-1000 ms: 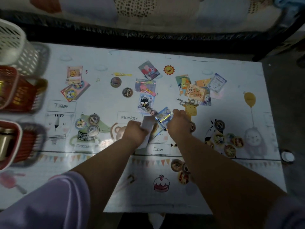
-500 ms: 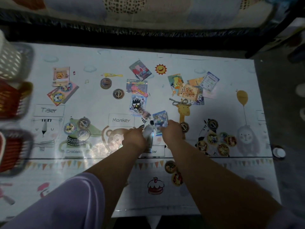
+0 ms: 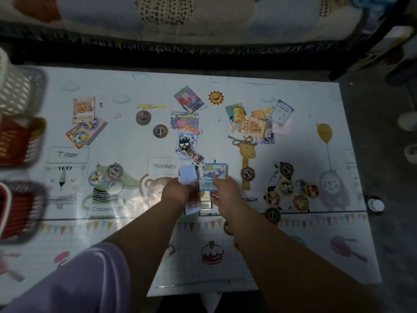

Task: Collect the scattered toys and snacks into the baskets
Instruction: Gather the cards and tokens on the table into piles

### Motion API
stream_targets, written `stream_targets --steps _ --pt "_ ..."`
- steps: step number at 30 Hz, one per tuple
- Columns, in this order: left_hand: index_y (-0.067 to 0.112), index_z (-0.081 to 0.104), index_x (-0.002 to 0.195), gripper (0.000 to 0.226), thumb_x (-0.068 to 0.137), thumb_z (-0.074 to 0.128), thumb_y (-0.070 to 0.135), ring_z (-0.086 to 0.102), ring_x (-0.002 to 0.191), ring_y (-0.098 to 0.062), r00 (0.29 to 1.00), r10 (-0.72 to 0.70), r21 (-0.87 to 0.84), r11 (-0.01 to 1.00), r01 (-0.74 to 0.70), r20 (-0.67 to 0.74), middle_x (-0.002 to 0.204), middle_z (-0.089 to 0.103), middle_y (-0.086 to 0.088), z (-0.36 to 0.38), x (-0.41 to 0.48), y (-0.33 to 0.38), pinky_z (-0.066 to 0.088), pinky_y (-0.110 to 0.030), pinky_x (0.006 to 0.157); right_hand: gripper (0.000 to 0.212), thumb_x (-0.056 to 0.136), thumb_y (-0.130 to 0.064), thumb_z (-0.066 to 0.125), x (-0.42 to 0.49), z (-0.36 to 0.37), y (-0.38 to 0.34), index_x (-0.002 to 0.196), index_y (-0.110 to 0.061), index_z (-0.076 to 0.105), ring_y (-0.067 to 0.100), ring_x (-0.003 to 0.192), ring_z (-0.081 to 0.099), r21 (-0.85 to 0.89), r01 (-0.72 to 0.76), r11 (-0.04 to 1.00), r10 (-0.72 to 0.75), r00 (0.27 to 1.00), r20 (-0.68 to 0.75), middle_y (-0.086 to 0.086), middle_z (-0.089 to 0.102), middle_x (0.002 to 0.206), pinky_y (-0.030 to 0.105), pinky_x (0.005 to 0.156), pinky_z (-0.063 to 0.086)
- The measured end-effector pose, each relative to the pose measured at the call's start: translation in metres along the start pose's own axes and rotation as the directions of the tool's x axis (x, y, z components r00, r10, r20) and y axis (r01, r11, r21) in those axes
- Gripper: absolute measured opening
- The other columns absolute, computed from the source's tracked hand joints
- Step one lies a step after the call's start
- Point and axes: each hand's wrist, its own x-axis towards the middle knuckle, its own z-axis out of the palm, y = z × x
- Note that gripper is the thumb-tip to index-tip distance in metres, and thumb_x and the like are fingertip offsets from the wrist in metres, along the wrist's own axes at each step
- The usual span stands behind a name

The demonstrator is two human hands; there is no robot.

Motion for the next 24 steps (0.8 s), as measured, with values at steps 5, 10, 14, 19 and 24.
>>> stream_targets --steps 5,10,14,19,24 --pt "-0.001 0.063 0.104 0.018 0.085 0.062 -0.002 0.06 0.079 -0.029 0.994 -0.031 -0.263 0.963 0.057 0.105 0.09 0.063 -0.016 0.0 -0.017 0.018 0.05 -0.034 0.072 0.014 0.095 -0.007 0.052 -0.013 0.0 -0.012 0.088 -0.016 0.06 0.019 0.064 0.056 0.06 0.038 0.997 -0.041 0.998 0.055 0.005 0.061 0.076 0.028 0.058 0.041" --pt "0.008 0.059 0.088 0.006 0.089 0.057 0.003 0.062 0.039 -0.015 0.97 -0.04 -0.419 0.897 0.141 0.241 0.05 0.066 -0.003 -0.009 -0.027 0.041 0.049 -0.021 0.039 0.009 0.095 -0.012 0.053 -0.029 -0.002 -0.042 0.1 -0.012 0.059 0.028 0.075 0.062 0.138 -0.037 0.99 0.029 0.998 0.054 0.011 0.065 0.089 0.042 0.079 0.052" --pt "0.007 0.061 0.095 0.007 0.089 0.059 0.005 0.066 0.051 -0.02 0.959 0.002 -0.419 0.899 0.123 0.284 0.061 0.069 -0.005 -0.012 -0.032 0.056 0.052 -0.025 0.046 0.019 0.095 -0.014 0.054 -0.043 -0.005 -0.058 0.112 -0.006 0.059 0.027 0.073 0.062 0.218 -0.052 0.975 0.039 0.997 0.068 0.014 0.065 0.091 0.039 0.073 0.052" --pt "0.011 0.058 0.109 0.02 0.09 0.056 0.005 0.064 0.059 -0.02 0.94 0.027 -0.351 0.931 0.1 0.341 0.071 0.068 -0.007 -0.011 -0.042 0.079 0.051 -0.026 0.056 0.026 0.096 -0.014 0.053 -0.063 -0.01 -0.083 0.114 0.002 0.06 0.034 0.083 0.062 0.227 -0.024 0.974 0.007 0.997 0.073 0.021 0.065 0.102 0.044 0.077 0.052" --pt "0.016 0.047 0.124 0.037 0.09 0.06 0.009 0.061 0.07 -0.025 0.963 0.116 -0.347 0.937 -0.025 0.242 0.092 0.063 -0.008 -0.009 -0.055 0.114 0.046 -0.022 0.047 0.009 0.095 -0.006 0.052 -0.077 -0.028 -0.112 0.099 -0.005 0.059 0.026 0.078 0.061 0.254 0.113 0.961 -0.131 0.99 0.057 0.014 0.063 0.092 0.032 0.064 0.052"
